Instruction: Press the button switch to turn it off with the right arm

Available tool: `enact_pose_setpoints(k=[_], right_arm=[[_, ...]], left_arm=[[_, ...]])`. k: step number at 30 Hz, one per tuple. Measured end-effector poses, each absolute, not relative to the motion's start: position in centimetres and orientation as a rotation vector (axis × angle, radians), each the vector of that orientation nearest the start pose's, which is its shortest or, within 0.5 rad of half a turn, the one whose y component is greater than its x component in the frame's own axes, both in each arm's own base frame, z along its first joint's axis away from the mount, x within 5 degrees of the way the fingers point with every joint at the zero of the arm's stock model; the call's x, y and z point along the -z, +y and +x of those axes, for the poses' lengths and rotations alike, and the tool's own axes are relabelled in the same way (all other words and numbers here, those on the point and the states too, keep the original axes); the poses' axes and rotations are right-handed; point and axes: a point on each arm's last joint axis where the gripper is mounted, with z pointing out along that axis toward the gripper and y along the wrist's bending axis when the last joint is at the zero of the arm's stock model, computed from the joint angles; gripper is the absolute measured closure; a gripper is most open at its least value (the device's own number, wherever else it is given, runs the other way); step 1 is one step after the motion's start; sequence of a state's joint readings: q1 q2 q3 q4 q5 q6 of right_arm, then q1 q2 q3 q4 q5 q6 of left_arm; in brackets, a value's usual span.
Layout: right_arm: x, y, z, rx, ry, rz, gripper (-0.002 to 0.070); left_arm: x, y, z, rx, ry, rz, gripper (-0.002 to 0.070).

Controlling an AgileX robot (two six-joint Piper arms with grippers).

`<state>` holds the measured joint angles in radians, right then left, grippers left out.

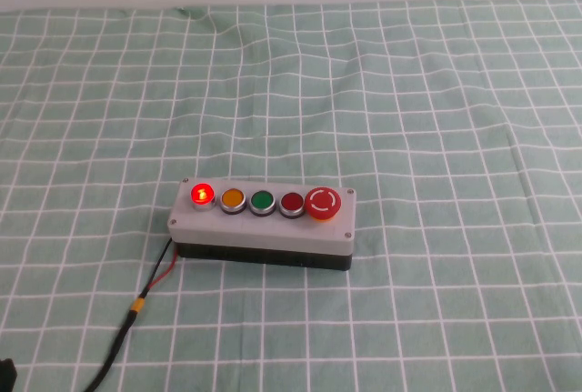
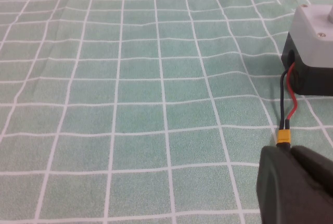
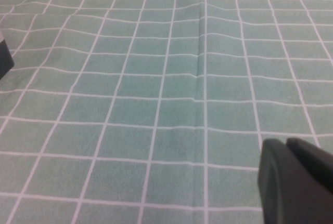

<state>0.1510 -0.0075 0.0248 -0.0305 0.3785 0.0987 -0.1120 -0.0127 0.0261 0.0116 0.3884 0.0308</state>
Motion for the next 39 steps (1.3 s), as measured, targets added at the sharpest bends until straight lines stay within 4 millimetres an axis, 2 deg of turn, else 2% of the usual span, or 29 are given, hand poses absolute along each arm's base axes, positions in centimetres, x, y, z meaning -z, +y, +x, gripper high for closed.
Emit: enact_pose_setpoints(k=[10,20,26,34,39], right_arm=[[-17.1,0.7,5.2,-0.142,1.878,-0.068,0.0692],[-18.4,0.8,5.5,-0.156,1.738,-0.066,0.0692],[-20.3,0.8,5.6,-0.174,1.531,-0.063,0.0692],[-24.1,0.8,4.6,-0.206,1.094,-0.055,0.0692],[-24.6,0.8,4.3,-0.21,1.028,-0.054,0.0692]], left_arm=[[-17.0,-0.5,5.2,0.044,1.88,0.142,0.0678],[-17.0,-0.5,5.2,0.044,1.88,0.142,0.0678],[-17.0,-0.5,5.2,0.044,1.88,0.142,0.0678],[-17.0,-0.5,5.2,0.044,1.88,0.142,0.0678],[-17.0,-0.5,5.2,0.044,1.88,0.142,0.0678]])
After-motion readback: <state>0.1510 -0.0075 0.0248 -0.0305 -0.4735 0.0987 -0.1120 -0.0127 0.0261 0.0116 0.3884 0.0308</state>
